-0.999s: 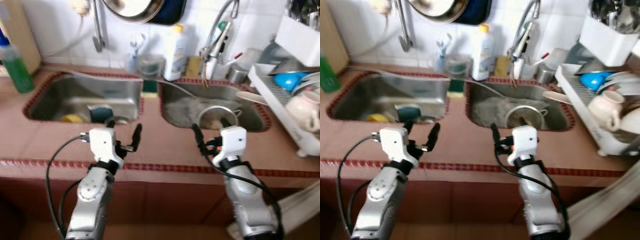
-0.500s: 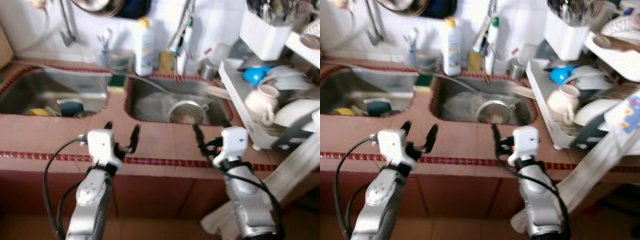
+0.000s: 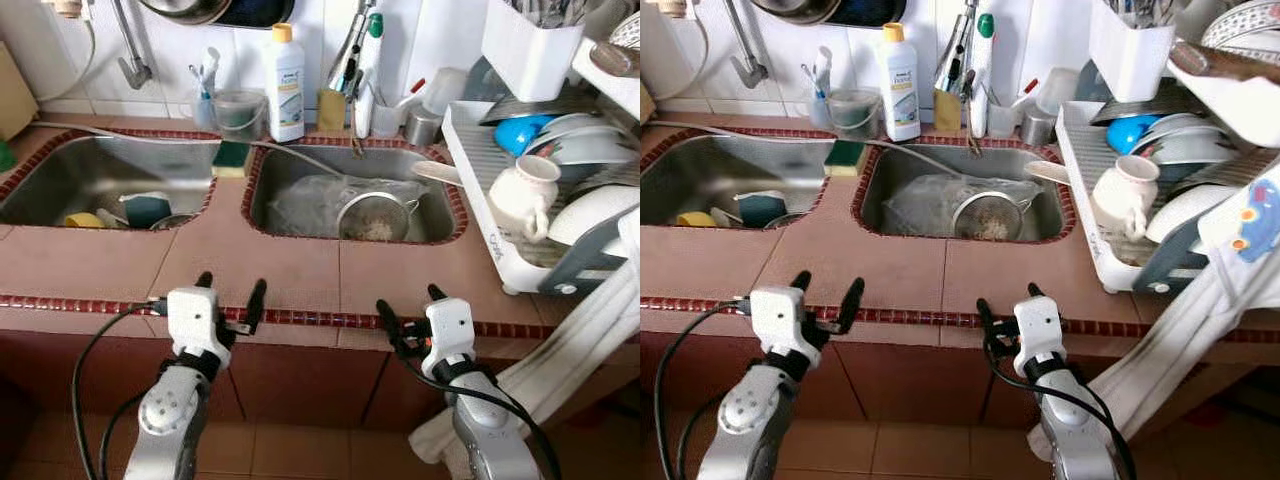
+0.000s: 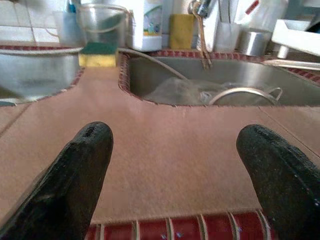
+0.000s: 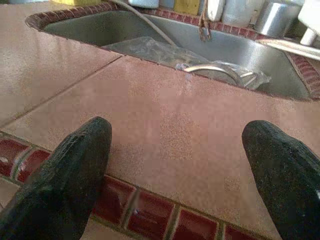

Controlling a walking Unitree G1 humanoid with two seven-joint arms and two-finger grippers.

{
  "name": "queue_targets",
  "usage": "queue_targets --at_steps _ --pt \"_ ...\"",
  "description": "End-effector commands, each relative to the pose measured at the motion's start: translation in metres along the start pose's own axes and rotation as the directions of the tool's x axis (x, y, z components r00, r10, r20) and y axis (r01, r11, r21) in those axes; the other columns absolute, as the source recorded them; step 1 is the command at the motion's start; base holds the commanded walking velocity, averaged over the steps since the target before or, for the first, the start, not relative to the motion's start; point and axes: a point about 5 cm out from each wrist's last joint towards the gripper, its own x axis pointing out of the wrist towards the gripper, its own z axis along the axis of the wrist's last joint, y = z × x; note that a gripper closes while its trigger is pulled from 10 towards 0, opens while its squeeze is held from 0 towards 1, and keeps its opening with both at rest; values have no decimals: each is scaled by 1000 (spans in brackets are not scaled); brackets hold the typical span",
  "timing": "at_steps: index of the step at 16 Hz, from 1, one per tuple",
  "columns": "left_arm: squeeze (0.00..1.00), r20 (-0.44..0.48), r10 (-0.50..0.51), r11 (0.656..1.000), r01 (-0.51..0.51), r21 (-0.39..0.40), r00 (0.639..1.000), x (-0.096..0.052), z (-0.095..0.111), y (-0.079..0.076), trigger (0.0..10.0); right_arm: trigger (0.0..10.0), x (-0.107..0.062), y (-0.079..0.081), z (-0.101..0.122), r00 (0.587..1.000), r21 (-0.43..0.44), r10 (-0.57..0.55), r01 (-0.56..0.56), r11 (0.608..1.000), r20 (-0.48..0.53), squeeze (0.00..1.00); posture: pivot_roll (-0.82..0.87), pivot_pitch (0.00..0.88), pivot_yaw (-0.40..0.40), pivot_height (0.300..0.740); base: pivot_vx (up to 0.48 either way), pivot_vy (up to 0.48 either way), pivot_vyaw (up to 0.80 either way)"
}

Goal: Kitchen organization

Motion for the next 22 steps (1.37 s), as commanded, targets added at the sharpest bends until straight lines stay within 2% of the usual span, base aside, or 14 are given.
queue_targets --at_steps 1,9,18,22 --pt "0 -16 -5 1000 5 8 1000 -2 -4 1 10000 10000 0 0 0 1000 -5 6 -6 1000 8 0 -96 57 -26 740 -255 0 0" --pt "0 14 -42 999 42 -3 999 -1 0 -4 10000 10000 7 -1 3 999 -18 17 -17 1000 30 0 -90 34 -28 740 -325 0 0" --pt "0 19 -61 998 61 2 998 2 0 -6 10000 10000 7 1 1 999 -20 27 -26 999 30 0 -91 24 -25 740 -333 -187 0" --pt "0 19 -57 998 57 0 998 2 -1 -5 10000 10000 7 2 0 999 -20 29 -28 999 28 0 -89 25 -22 740 -60 0 0"
